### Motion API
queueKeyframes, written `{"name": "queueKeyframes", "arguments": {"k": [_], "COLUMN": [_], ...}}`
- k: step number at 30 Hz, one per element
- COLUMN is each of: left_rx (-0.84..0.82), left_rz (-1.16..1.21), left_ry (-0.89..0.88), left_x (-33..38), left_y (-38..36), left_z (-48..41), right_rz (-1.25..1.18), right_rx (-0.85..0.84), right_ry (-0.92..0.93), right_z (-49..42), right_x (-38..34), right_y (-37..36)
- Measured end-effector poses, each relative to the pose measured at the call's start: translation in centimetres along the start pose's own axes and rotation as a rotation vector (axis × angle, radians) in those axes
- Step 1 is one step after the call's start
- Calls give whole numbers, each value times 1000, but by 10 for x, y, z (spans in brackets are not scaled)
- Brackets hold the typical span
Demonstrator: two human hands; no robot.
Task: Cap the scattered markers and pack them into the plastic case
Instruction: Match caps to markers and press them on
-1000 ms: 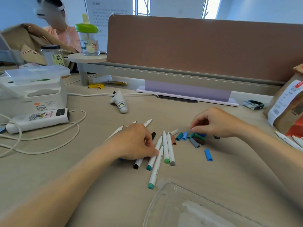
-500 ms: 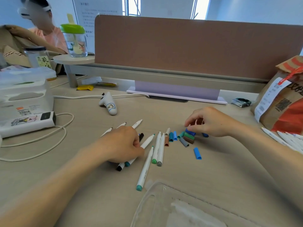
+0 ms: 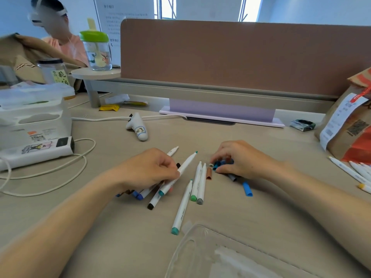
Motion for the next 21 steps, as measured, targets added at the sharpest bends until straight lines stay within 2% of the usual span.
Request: {"name": "queueKeyframes", "arguments": {"k": [10,15,21], "left_rx": [22,62,54], "left_rz": [34,44,42], "left_ry": [7,5,-6], "left_x": [-8,-9,-11], "left_y": [0,0,0], "left_z": [-6,-9,-8], "right_rz": [-32,-48,-4], "right_rx": [-12,79,-2], "right_ry": [-29,-40,-27], "right_z": [-1,-1,-6], "right_x": [10,8,1], "right_y": [-9,-8,-13]}}
Point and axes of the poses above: each hand's wrist, its own z-axis away from the middle knuckle, its own y-axis out of the back of the hand, x = y × z, the point moved 2 cm from there along -z, towards the middle knuckle, and after that the axes turned 3 degrees about x, right-handed, at the moved point
